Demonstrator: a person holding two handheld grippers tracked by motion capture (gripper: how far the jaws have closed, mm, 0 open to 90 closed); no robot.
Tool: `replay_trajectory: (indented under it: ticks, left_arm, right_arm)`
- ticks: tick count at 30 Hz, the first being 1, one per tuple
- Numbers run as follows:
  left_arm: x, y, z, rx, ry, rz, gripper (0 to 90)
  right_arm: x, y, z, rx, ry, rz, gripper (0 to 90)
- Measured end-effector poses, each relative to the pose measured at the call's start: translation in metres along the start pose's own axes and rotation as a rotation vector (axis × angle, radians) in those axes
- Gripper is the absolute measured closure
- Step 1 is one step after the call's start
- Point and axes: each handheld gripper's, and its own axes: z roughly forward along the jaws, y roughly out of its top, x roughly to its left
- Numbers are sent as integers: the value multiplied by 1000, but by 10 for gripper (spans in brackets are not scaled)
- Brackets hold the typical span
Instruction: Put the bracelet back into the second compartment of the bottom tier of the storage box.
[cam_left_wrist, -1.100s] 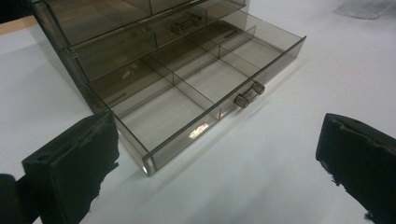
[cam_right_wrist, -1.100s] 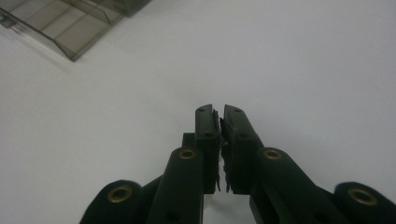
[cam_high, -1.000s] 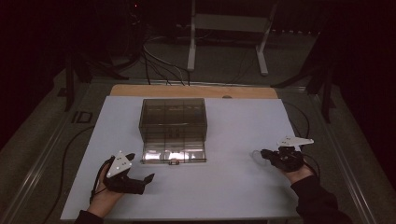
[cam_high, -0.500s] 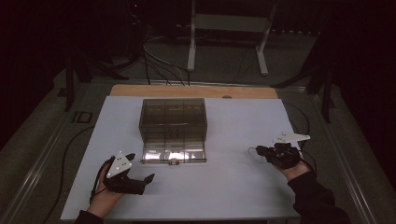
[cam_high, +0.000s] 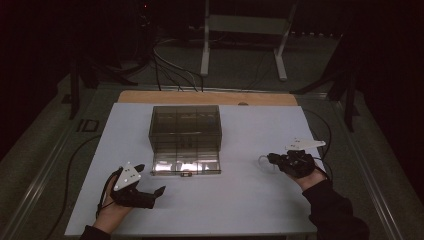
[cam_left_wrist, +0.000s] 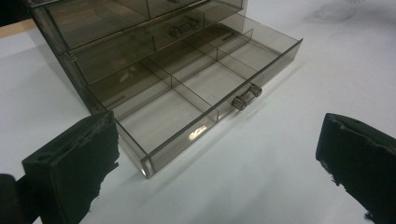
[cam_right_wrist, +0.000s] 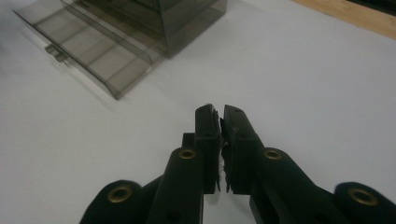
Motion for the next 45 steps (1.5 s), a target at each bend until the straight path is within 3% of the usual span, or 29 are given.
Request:
replay_trajectory:
  ticks: [45]
  left_arm:
    - [-1,1,-3,-12,1,3,0]
  right_arm:
    - [53,70,37,-37,123,-160,860]
